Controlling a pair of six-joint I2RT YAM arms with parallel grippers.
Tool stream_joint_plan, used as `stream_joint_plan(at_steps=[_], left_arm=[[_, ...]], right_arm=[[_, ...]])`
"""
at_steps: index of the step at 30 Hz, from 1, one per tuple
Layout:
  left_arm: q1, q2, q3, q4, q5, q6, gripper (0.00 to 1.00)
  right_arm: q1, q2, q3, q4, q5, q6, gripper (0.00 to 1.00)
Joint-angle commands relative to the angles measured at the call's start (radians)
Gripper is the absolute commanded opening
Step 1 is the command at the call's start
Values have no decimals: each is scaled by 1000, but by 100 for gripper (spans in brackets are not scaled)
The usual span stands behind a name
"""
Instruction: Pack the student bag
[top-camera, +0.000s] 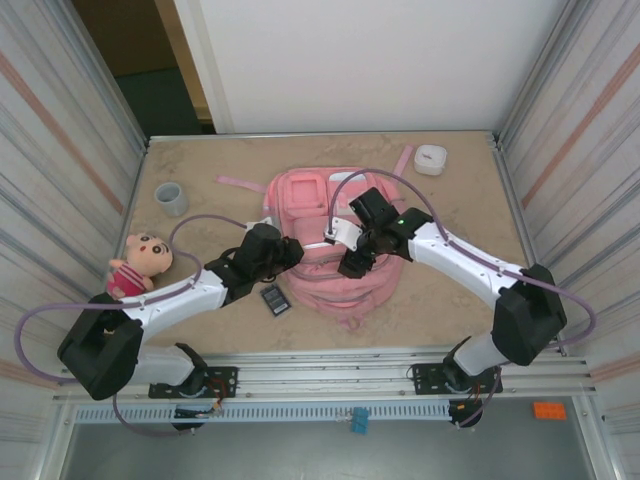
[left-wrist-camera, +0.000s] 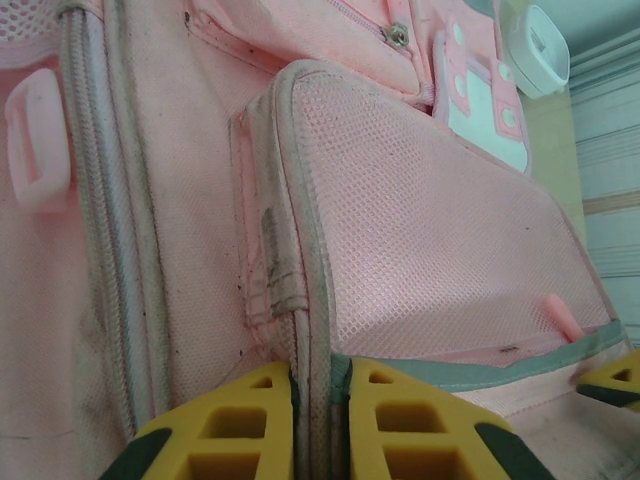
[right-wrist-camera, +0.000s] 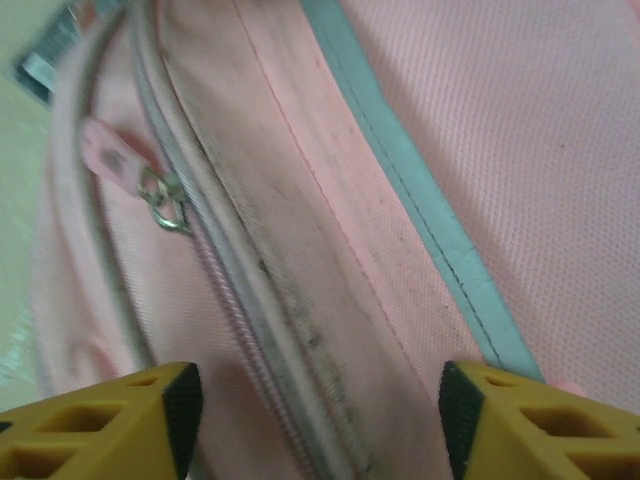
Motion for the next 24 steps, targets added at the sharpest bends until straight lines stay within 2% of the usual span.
stream_joint_plan(at_steps=[1, 5, 7, 9, 15, 19, 24], left_arm=[[3, -39, 48, 31, 13, 36, 13], [6, -49, 46, 22, 12, 35, 16], [4, -58, 45, 11, 19, 42, 20], [4, -77, 41, -7, 31, 45, 26], [-2, -174, -18, 25, 93, 104, 48], [-29, -204, -8, -5, 126, 204, 48], [-69, -172, -3, -12, 140, 236, 48]], right_arm=[[0, 28, 43, 13, 28, -66, 49], [-12, 39, 93, -16, -42, -43, 17], [-21, 32, 102, -24, -86, -34, 7], [-34, 24, 104, -26, -132, -18, 2], [-79, 9, 104, -19, -244, 35, 0], [-120, 10, 106, 7, -308, 84, 0], [-144, 31, 116, 10, -359, 123, 0]])
